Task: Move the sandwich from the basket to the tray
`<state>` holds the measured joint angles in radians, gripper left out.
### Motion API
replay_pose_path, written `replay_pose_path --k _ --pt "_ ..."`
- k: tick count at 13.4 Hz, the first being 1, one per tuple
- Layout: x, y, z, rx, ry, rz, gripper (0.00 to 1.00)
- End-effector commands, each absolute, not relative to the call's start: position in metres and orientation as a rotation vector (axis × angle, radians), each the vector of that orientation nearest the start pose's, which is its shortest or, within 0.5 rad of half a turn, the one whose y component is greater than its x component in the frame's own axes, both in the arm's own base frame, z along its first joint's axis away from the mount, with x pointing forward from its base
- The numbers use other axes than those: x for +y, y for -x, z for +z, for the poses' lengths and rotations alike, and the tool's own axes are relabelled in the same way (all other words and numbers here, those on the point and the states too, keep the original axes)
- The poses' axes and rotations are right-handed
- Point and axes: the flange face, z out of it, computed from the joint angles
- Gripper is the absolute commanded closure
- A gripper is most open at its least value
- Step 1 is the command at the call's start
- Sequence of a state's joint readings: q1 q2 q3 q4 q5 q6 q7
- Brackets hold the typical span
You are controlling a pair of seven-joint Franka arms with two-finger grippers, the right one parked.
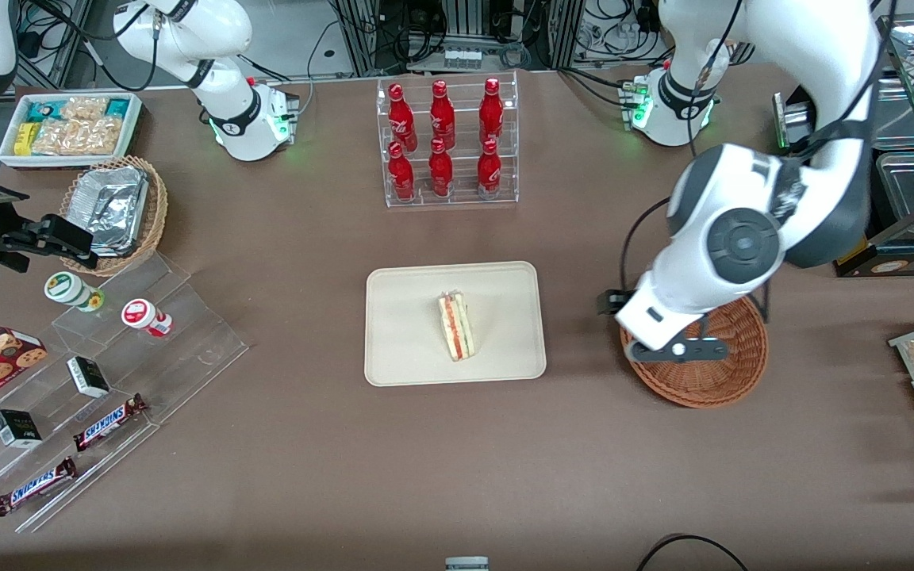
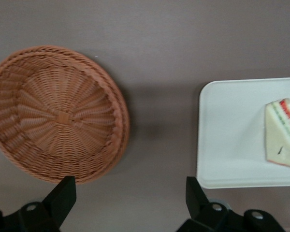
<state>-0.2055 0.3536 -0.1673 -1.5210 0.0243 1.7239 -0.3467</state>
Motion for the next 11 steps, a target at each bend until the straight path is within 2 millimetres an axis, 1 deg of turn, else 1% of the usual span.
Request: replay_pose_path --k 1,2,3,4,7,8,11 --pt "-0.176 -0.592 0.473 0.113 3.12 0.244 0.0" --pt "-0.16 -0.591 0.481 0.128 3.118 0.26 0.0" --pt "-0.148 -0.586 0.493 0.157 3.112 0.275 0.0" --pt "-0.13 -0.584 0.502 0.158 3.111 0.279 0.0" --pt "-0.098 -0.574 0.53 0.17 3.112 0.284 0.0" --pt "-0.092 -0.567 0.539 0.189 3.104 0.292 0.0" --pt "-0.078 -0.558 0.557 0.159 3.096 0.274 0.0"
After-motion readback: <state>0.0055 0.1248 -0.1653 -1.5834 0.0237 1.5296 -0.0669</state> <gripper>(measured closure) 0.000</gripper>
